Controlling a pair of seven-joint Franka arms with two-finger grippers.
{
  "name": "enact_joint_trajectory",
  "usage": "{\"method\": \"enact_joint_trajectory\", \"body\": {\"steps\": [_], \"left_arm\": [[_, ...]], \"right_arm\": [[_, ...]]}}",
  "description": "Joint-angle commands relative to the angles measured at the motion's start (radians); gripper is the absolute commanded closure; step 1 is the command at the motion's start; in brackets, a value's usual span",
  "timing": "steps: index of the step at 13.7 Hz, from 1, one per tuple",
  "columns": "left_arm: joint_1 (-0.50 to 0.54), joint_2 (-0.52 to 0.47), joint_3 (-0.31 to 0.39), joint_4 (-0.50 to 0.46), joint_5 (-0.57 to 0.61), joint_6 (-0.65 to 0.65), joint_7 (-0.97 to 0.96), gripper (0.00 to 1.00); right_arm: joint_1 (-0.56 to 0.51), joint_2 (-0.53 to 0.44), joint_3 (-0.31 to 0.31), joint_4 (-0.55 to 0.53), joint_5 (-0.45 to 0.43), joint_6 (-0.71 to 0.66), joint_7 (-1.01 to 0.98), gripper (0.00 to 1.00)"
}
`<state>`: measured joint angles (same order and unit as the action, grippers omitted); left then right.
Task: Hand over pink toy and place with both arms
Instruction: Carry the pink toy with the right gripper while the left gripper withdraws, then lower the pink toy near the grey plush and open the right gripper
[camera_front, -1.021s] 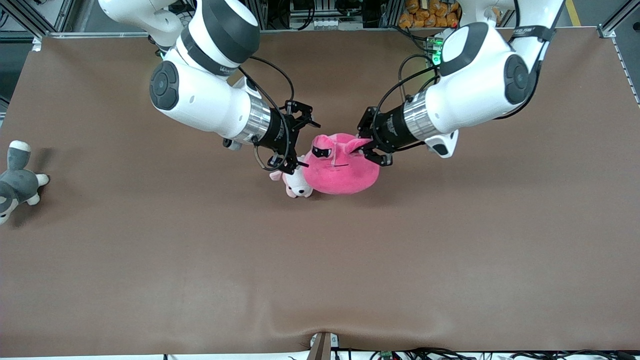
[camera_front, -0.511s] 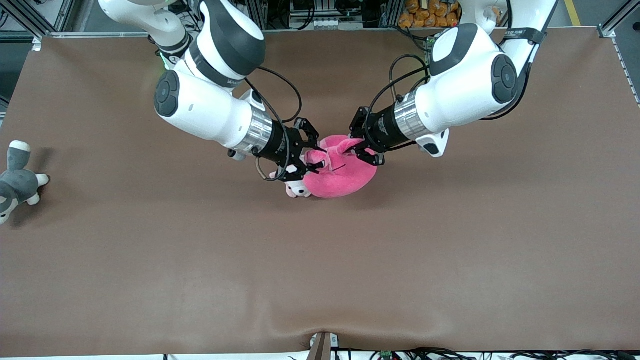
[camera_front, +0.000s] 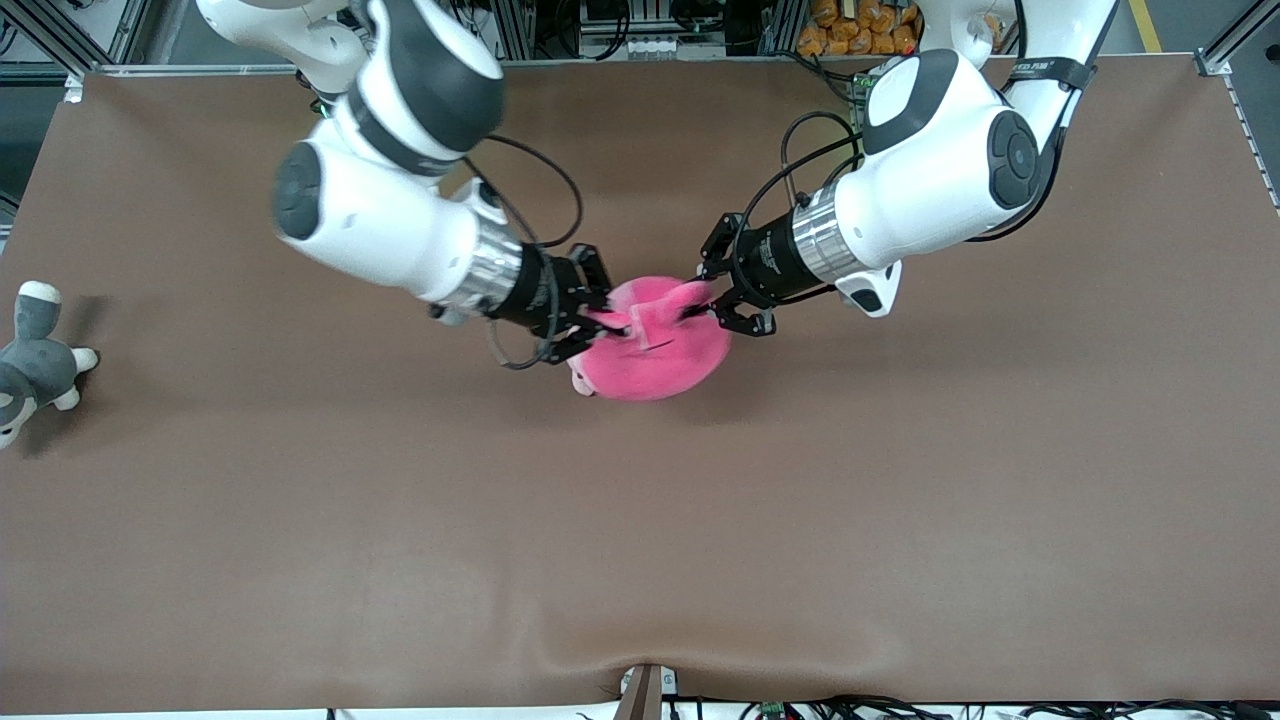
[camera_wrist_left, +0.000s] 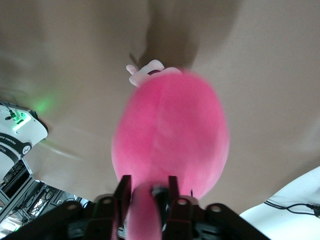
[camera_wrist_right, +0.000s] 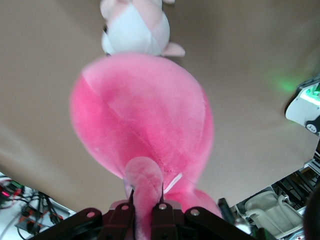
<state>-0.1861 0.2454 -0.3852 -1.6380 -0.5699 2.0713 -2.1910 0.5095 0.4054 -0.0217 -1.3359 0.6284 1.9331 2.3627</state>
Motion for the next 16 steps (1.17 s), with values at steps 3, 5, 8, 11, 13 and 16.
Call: {"method": "enact_joint_trajectory", "body": {"steps": [3, 5, 8, 11, 13, 16], "left_arm": [[0.039, -0.041, 0.009, 0.068, 0.183, -0.135, 0.063, 0.00], [0.072, -0.043, 0.009, 0.130, 0.267, -0.277, 0.208, 0.00], [0.132, -0.093, 0.009, 0.144, 0.404, -0.472, 0.649, 0.00], [0.227, -0.118, 0.008, 0.144, 0.478, -0.571, 1.070, 0.00], [0.275, -0.146, 0.011, 0.144, 0.520, -0.599, 1.314, 0.00], [0.309, -0.173, 0.012, 0.144, 0.590, -0.602, 1.552, 0.00]], "right_arm": [[-0.230, -0.020, 0.009, 0.086, -0.018, -0.232, -0.031, 1.00], [-0.365, -0.039, 0.011, 0.083, -0.027, -0.301, -0.158, 1.00], [-0.541, -0.022, 0.011, 0.045, -0.024, -0.437, -0.485, 1.00], [-0.685, 0.006, 0.009, -0.096, -0.032, -0.430, -0.808, 1.00], [-0.770, 0.033, 0.009, -0.195, -0.029, -0.387, -0.980, 1.00], [-0.900, 0.041, 0.009, -0.348, -0.036, -0.292, -1.338, 1.00]]}}
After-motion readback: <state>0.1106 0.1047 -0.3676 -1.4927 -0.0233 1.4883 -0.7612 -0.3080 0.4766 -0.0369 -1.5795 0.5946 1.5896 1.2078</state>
